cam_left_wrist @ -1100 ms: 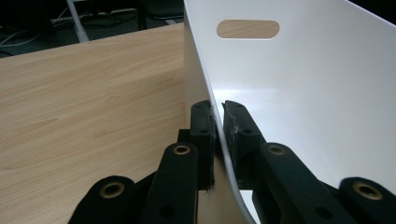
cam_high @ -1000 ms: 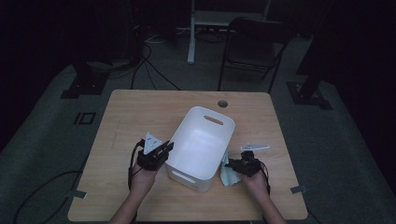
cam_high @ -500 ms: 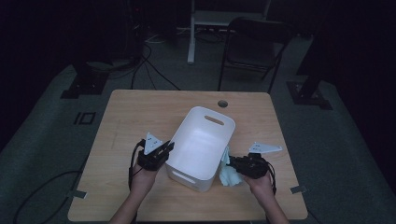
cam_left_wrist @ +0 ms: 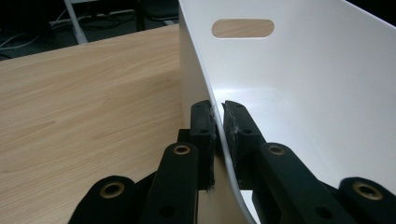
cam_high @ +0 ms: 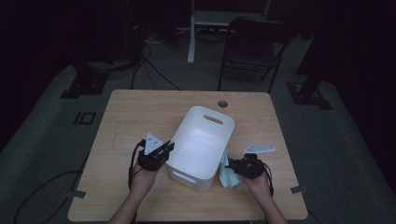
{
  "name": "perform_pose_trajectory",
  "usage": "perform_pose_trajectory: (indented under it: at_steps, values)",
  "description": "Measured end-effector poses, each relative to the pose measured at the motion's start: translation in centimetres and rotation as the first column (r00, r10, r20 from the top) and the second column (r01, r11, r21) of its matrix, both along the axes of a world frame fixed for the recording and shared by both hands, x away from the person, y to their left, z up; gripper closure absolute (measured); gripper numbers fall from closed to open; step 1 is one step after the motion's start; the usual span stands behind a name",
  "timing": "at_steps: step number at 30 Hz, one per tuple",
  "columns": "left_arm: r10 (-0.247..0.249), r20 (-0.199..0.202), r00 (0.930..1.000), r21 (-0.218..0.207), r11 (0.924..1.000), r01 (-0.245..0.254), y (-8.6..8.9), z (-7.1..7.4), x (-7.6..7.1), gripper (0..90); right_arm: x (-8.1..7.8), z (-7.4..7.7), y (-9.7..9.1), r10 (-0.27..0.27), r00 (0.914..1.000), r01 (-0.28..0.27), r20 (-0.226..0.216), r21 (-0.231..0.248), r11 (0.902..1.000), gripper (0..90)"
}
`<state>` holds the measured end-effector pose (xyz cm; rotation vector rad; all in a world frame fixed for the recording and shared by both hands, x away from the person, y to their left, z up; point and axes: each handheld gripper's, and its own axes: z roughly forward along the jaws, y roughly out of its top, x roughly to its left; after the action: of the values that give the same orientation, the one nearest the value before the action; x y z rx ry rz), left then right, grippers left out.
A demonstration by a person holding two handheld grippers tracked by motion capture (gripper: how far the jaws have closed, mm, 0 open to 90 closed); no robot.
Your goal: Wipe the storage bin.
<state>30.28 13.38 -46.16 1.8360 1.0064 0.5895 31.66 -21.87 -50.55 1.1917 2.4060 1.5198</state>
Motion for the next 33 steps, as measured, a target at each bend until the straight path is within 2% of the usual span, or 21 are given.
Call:
perform_pose_trajectory:
  at_steps: [8,11,14,16,18,20,24,25,26,28,31,33]
  values:
    - [0.004,0.003,1.0,0.003,1.0,-0.004,0.0,0.0,-0.1,82.5,1.0,-1.8,0.1,-0.018,0.999,0.015,-0.04,-0.067,0.9976,82.7]
    - [0.01,0.003,0.9999,0.003,0.9999,-0.01,-0.1,0.0,-0.1,82.6,1.6,-3.0,0.6,-0.027,0.9978,0.018,-0.06,-0.145,0.9892,82.8]
    - [0.025,0.003,0.9997,-0.004,0.9997,-0.025,-0.1,-0.1,-0.2,82.6,2.0,-3.6,0.4,-0.034,0.9934,0.021,-0.11,-0.122,0.9923,82.9]
    - [0.04,0.002,0.9992,-0.009,0.9992,-0.04,-0.1,-0.1,-0.2,82.7,1.7,-3.2,0.4,-0.035,0.9934,0.021,-0.11,-0.12,0.9925,82.9]
    - [0.048,0.003,0.9989,-0.011,0.9988,-0.048,-0.2,-0.1,-0.3,82.9,1.2,-2.7,0.4,-0.029,0.995,0.019,-0.095,-0.105,0.9943,82.9]
    - [0.051,0.003,0.9987,-0.005,0.9987,-0.051,-0.3,-0.1,-0.3,82.9,0.3,-2.0,0.2,-0.013,0.9969,0.008,-0.078,-0.061,0.9981,82.9]
    - [0.051,0.003,0.9987,-0.006,0.9987,-0.051,-0.4,-0.1,-0.4,82.8,-1.8,-0.5,-0.3,0.012,0.9993,-0.012,-0.036,-0.006,0.9999,83.0]
    - [0.05,0.002,0.9987,-0.005,0.9987,-0.05,-0.4,-0.1,-0.4,82.8,-2.5,0.2,-0.5,0.015,0.9998,-0.015,-0.008,0.02,0.9997,82.9]
    - [0.05,0.002,0.9987,-0.005,0.9987,-0.05,-0.4,-0.1,-0.4,82.8,-2.5,0.2,-0.5,0.015,0.9998,-0.015,-0.008,0.02,0.9997,82.9]
    - [0.047,0.003,0.9989,-0.004,0.9989,-0.047,-0.4,-0.1,-0.4,82.7,-3.5,1.8,-0.5,0.028,0.999,-0.031,0.034,0.088,0.9957,82.9]
    - [0.038,0.004,0.9993,0.002,0.9993,-0.038,-0.4,0.0,-0.3,82.8,-4.0,2.8,0.1,0.042,0.9963,-0.049,0.074,0.099,0.9939,82.8]
    - [0.023,-0.001,0.9997,0.005,0.9997,-0.023,-0.4,0.0,-0.3,82.8,-4.0,2.7,0.6,0.029,0.9959,-0.034,0.085,0.065,0.9973,82.8]
